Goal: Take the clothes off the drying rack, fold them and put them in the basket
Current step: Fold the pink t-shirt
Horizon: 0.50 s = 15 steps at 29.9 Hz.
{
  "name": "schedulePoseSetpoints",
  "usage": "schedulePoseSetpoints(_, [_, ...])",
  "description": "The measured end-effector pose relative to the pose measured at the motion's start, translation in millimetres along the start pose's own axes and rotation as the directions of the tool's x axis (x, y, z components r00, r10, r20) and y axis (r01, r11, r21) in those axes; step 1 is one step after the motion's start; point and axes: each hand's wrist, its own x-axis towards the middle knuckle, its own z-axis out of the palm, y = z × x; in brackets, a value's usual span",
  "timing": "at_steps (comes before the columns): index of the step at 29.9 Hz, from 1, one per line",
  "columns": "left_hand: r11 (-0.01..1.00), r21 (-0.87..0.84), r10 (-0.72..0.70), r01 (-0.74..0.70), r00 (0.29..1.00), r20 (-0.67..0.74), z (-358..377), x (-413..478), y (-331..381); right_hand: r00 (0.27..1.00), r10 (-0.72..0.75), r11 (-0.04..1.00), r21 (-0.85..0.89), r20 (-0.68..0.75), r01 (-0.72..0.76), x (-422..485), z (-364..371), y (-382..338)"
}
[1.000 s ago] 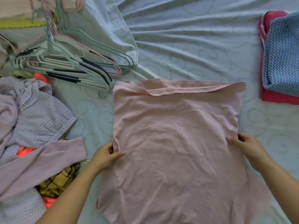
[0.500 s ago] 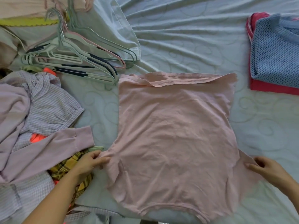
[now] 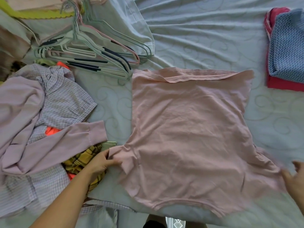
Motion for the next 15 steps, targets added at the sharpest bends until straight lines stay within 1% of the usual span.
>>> schedulePoseSetpoints(1, [1.0, 0.021, 0.005, -0.005, 1.0, -0.004, -2.9, 0.3, -3.8, 1.0, -0.014, 1.0, 0.022, -0.007, 0.014, 1.1, 3.0, -20.0])
schedulePoseSetpoints(2, [0.999, 0.046, 0.013, -0.011, 0.999, -0.042, -5.9, 0.2, -7.2, 0.995, -0.099, 0.995, -0.025, -0.03, 0.099, 1.2, 5.6, -38.8])
schedulePoseSetpoints(3, [0.995, 0.099, 0.027, -0.018, 0.995, -0.096, -9.7, 2.7, -10.5, 0.989, -0.146, 0.988, -0.046, -0.006, 0.145, 2.5, 6.9, -61.1])
schedulePoseSetpoints(4, [0.975, 0.221, 0.039, -0.004, 0.987, -0.155, -12.3, 3.9, -10.5, 0.975, -0.222, 0.973, -0.056, 0.006, 0.222, 5.5, 9.8, -80.1])
schedulePoseSetpoints(5, [0.918, 0.396, 0.056, 0.031, 0.977, -0.205, -13.8, 5.4, -9.3, 0.94, -0.34, 0.94, -0.048, -0.014, 0.339, 8.5, 13.3, -99.3])
schedulePoseSetpoints(6, [0.805, 0.586, 0.09, 0.097, 0.955, -0.282, -11.8, 5.4, -5.2, 0.898, -0.437, 0.899, -0.041, -0.058, 0.435, 11.7, 17.5, -117.2])
schedulePoseSetpoints(7, [0.666, 0.733, 0.181, 0.139, 0.923, -0.339, -7.5, 7.1, 0.5, 0.866, -0.494, 0.87, -0.04, -0.077, 0.492, 15.5, 20.3, -133.2])
schedulePoseSetpoints(8, [0.56, 0.821, 0.3, 0.114, 0.895, -0.329, 0.7, 8.8, 11.1, 0.842, -0.531, 0.847, -0.045, -0.093, 0.529, 23.7, 23.6, -149.5])
schedulePoseSetpoints(9, [0.504, 0.864, 0.418, 0.009, 0.873, -0.253, 13.0, 10.7, 26.4, 0.826, -0.555, 0.832, -0.047, -0.093, 0.553, 33.6, 24.1, -166.1])
schedulePoseSetpoints(10, [0.458, 0.879, 0.512, -0.132, 0.848, -0.14, 28.5, 13.2, 43.8, 0.815, -0.573, 0.819, -0.06, -0.084, 0.57, 44.4, 23.7, -181.8])
schedulePoseSetpoints(11, [0.388, 0.885, 0.574, -0.258, 0.819, -0.013, 41.1, 21.4, 57.8, 0.816, -0.574, 0.818, -0.078, -0.065, 0.57, 55.5, 23.4, -196.1])
schedulePoseSetpoints(12, [0.295, 0.891, 0.626, -0.346, 0.774, 0.093, 54.2, 32.8, 74.5, 0.824, -0.565, 0.823, -0.092, -0.035, 0.56, 66.1, 22.0, -210.7])
schedulePoseSetpoints(13, [0.217, 0.885, 0.657, -0.412, 0.732, 0.18, 67.2, 48.2, 92.4, 0.828, -0.56, 0.825, -0.102, -0.013, 0.556, 77.1, 20.3, -224.2])
schedulePoseSetpoints(14, [0.181, 0.875, 0.644, -0.448, 0.726, 0.239, 80.6, 61.5, 112.6, 0.821, -0.571, 0.817, -0.098, -0.002, 0.568, 87.5, 18.5, -237.1])
schedulePoseSetpoints(15, [0.177, 0.87, 0.618, -0.46, 0.74, 0.265, 92.5, 75.3, 131.9, 0.807, -0.591, 0.803, -0.089, 0.007, 0.589, 97.7, 17.0, -250.1])
